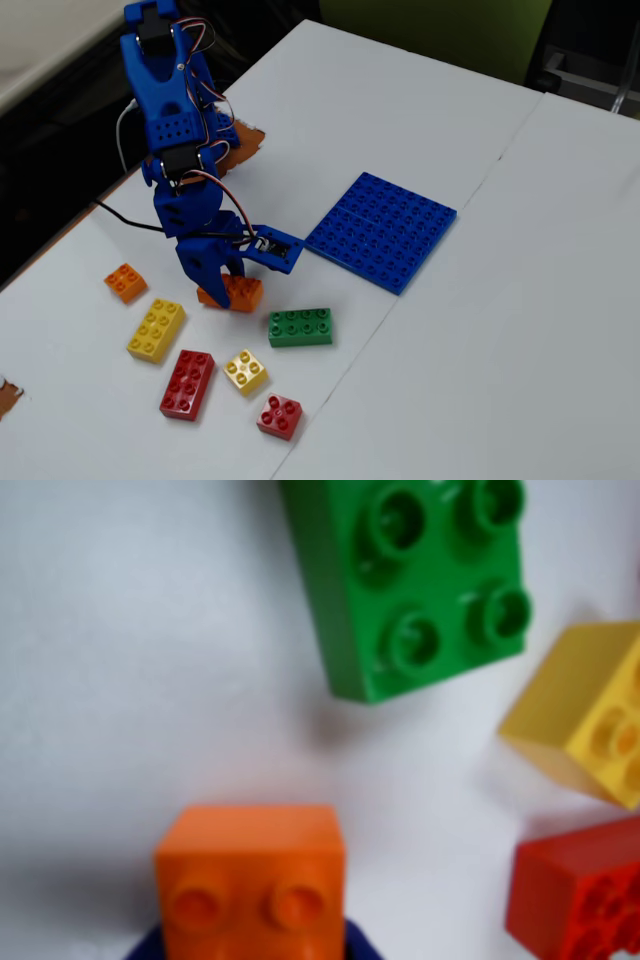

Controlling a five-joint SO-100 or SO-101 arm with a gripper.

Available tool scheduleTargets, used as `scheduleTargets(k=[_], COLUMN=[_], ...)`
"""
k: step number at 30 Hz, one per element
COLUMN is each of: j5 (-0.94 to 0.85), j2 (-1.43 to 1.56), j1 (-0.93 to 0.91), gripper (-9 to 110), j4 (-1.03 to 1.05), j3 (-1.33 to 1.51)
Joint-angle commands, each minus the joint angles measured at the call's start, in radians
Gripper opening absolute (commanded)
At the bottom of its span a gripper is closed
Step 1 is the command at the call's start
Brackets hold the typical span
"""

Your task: Pick up the 2x4 orange block and go up the 8x8 blue block.

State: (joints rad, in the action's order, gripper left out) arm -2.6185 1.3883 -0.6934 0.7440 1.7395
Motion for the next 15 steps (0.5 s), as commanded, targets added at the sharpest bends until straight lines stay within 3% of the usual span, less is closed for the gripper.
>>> scheduleTargets(k=[1, 7, 15], j5=[0.018, 0.083, 0.354], j2=[0.003, 0.080, 0.462], j1=[0.008, 0.006, 0.044], gripper=[9, 6, 3], j4=[0.017, 0.114, 0.494], j3=[-0.044, -0.044, -0.044])
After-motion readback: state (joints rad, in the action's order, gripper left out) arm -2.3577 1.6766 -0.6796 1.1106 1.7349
